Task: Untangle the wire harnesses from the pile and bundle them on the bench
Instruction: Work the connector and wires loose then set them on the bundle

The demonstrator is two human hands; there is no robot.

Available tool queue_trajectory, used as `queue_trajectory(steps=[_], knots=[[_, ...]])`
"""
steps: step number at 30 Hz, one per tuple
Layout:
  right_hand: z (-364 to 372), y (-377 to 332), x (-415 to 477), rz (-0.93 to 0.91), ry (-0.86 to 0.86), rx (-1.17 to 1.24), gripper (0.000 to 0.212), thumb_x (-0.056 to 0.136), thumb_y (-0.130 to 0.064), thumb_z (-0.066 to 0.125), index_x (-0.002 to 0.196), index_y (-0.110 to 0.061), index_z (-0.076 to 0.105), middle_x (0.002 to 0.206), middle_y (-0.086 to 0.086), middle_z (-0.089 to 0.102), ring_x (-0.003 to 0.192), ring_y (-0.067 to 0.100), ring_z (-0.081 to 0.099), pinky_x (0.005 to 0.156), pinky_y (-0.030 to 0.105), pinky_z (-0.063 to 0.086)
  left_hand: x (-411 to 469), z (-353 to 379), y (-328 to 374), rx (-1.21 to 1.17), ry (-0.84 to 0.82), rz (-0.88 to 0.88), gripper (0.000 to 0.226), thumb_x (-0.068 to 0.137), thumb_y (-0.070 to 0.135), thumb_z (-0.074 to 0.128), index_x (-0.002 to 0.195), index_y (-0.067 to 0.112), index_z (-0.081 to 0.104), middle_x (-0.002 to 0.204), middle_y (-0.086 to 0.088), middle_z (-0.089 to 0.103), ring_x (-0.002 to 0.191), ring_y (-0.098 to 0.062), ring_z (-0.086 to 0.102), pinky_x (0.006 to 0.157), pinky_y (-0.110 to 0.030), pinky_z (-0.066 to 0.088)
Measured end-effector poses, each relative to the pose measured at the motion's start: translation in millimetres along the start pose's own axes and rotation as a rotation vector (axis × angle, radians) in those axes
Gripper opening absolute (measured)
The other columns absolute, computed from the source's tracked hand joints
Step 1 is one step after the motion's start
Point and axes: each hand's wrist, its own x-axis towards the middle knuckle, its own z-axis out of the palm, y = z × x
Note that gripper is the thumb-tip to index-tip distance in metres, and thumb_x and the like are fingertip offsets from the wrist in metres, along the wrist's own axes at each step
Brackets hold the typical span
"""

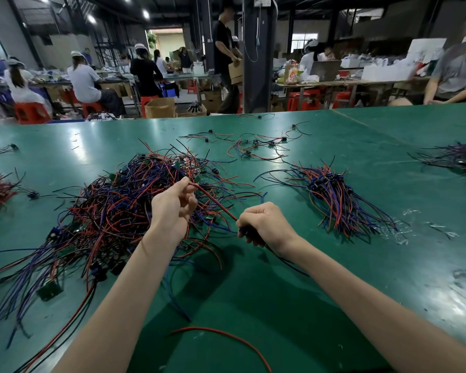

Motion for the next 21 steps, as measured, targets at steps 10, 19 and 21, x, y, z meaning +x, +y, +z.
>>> queue_trajectory(steps=[10,19,21], knots=[[-6,5,8,0.114,0.017,-0.040,0.028,0.073,-0.011,0.057,0.046,-0.011,0.065,0.058,0.014,0.064,0.042,0.021,0.048,0.037,0.018,0.034,-11,2,-3,-0.359,-0.371,-0.435,0.036,0.089,0.017,0.053,0.057,0.003,0.062,0.054,0.003,0.049,0.041,-0.004,0.047,0.040,-0.010,0.042],[1,1,-2,0.061,-0.134,-0.008,0.029,0.078,-0.004,0.059,0.050,-0.010,0.063,0.055,0.005,0.063,0.043,0.014,0.052,0.040,0.016,0.037,11,-11,-11,0.180,0.129,0.068,0.022,0.094,0.013,0.059,0.073,0.009,0.058,0.053,0.003,0.056,0.039,-0.003,0.047,0.039,-0.014,0.043],[5,-1,-5,0.026,-0.199,0.014,0.029,0.080,-0.003,0.059,0.052,-0.010,0.063,0.055,0.004,0.063,0.044,0.013,0.052,0.040,0.016,0.038,11,-15,-16,0.339,0.180,0.237,0.021,0.093,0.015,0.062,0.072,0.011,0.059,0.055,0.002,0.058,0.041,-0.004,0.049,0.041,-0.016,0.044]])
